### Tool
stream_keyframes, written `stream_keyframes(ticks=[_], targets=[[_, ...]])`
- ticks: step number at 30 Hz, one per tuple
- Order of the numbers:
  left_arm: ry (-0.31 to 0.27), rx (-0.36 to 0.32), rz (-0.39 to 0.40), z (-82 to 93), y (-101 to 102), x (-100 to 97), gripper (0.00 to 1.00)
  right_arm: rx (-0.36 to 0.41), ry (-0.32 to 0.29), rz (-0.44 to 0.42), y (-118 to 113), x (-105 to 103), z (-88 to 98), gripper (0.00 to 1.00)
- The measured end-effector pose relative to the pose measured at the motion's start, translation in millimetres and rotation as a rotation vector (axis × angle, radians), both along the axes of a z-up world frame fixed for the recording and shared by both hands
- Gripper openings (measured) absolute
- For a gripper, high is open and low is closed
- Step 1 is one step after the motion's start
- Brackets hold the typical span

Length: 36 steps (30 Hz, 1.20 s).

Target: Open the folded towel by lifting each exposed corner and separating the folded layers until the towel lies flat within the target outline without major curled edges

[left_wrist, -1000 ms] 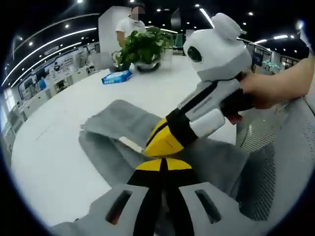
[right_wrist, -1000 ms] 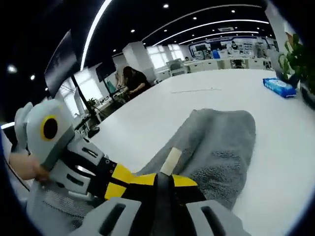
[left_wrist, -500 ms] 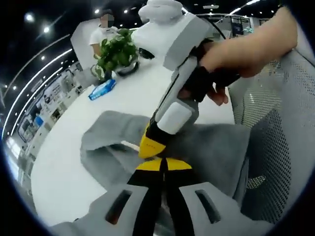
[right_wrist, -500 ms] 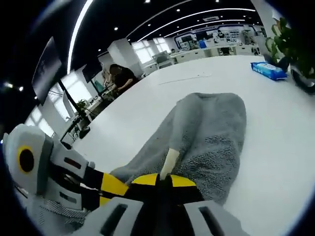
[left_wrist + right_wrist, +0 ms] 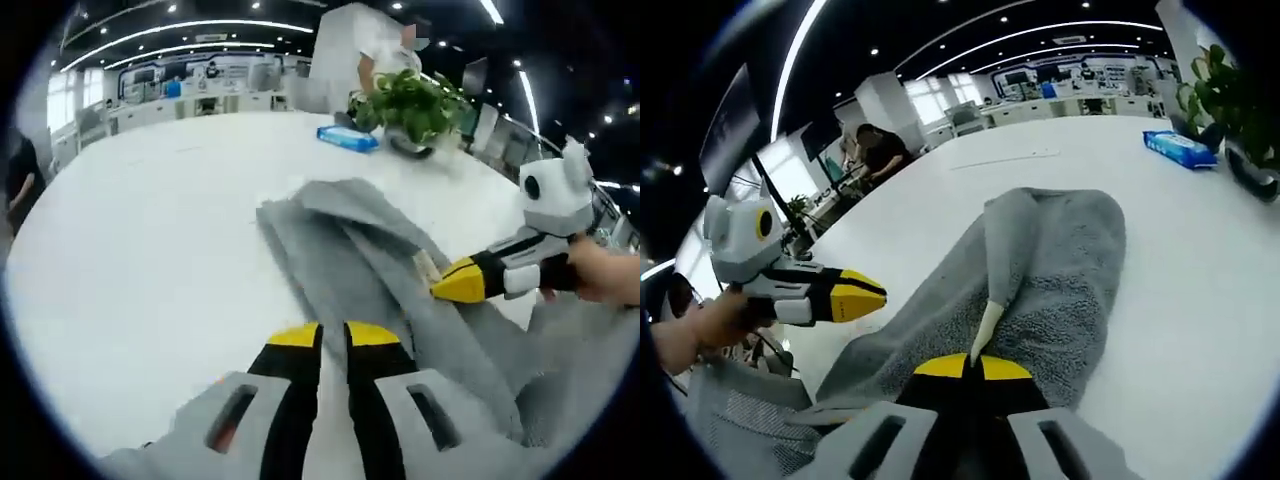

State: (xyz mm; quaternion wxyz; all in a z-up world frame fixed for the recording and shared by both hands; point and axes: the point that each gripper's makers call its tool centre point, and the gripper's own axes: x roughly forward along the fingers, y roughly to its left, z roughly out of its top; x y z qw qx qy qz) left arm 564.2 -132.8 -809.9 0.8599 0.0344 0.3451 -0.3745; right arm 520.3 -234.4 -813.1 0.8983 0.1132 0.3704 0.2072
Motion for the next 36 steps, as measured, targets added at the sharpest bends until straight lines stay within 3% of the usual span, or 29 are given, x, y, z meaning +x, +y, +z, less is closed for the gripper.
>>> stream_keyframes(ticks=[2,4,5,8,10,20,28,33,36], targets=[[0.018,0.003,-0.004,-4.8,-3,-2.1,0.16,-0.004,0.001,0.004,0,0,-0.7,0.00],[0.071,-0.025,0.004,-7.8,-9,-7.7,0.20,-0.002,0.003,0.003,0,0,-0.9,0.00],[0.107,-0.028,-0.001,-11.7,-10,-11.0,0.19,-0.002,0.003,0.003,0,0,-0.9,0.00],[0.118,-0.032,-0.026,-13.1,-14,-15.4,0.08,-0.004,0.004,0.005,0,0,-1.1,0.00],[0.093,0.002,-0.049,-15.2,-13,-16.3,0.02,-0.008,0.006,0.006,-1,1,-2.0,0.00],[0.014,0.049,-0.078,-8.2,-11,-14.1,0.01,-0.029,0.001,0.009,-4,1,-1.7,0.00],[-0.024,0.090,-0.059,-5.2,0,-6.0,0.01,-0.080,-0.006,-0.033,-27,3,-0.6,0.00],[-0.017,0.092,-0.040,-5.2,7,-2.7,0.01,-0.116,-0.012,-0.043,-36,3,0.0,0.00],[-0.034,0.129,-0.025,-6.5,14,1.3,0.01,-0.171,-0.010,-0.070,-53,3,-2.1,0.00]])
